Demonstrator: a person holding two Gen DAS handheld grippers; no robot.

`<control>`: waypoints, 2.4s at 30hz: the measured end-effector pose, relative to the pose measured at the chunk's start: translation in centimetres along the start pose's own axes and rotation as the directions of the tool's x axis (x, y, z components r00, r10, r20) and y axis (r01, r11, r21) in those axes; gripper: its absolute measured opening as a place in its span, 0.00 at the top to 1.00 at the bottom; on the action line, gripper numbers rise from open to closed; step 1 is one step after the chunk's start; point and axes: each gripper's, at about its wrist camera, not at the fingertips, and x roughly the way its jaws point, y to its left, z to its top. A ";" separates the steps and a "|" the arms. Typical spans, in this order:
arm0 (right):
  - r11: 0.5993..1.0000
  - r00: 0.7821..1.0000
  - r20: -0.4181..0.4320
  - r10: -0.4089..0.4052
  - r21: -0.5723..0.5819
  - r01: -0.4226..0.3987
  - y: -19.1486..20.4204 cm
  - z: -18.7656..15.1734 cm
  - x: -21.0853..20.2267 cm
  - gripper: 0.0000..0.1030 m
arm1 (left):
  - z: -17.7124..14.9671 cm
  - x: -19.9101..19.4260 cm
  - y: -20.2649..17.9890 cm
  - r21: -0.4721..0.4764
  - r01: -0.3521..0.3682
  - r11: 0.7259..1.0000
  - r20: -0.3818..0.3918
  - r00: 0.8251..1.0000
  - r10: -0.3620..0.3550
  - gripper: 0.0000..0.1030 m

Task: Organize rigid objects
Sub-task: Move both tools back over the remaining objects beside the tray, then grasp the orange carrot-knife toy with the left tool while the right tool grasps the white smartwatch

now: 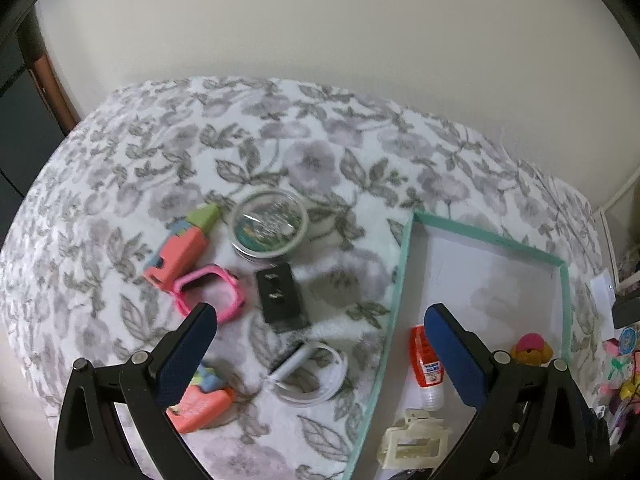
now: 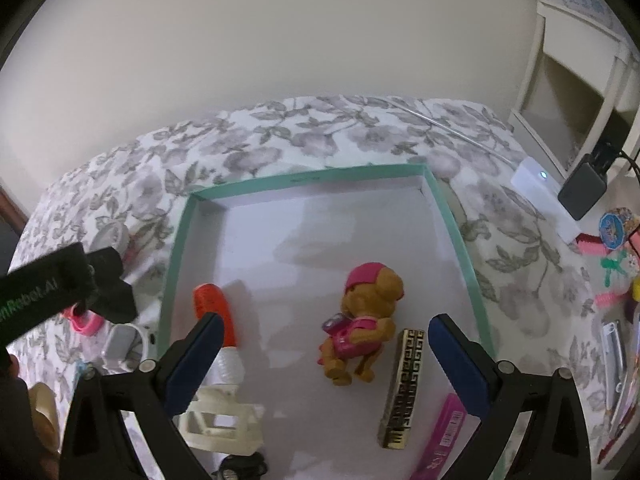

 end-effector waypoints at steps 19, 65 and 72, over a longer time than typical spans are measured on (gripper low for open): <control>0.982 0.988 0.087 0.129 -0.152 -0.115 7.1 0.8 -5.1 0.00 | 1.3 -5.2 7.5 -0.065 -0.108 0.992 0.057 0.992 0.111 0.00; 0.900 0.902 -0.196 0.386 -0.136 -0.415 13.4 -3.3 2.0 0.55 | -7.5 5.7 11.3 0.049 0.053 0.997 -0.217 0.975 -0.042 0.16; 0.900 0.904 -0.207 0.375 -0.151 -0.408 14.3 -3.6 2.3 0.55 | -7.3 5.8 11.4 0.029 0.091 0.995 -0.212 0.974 -0.083 0.36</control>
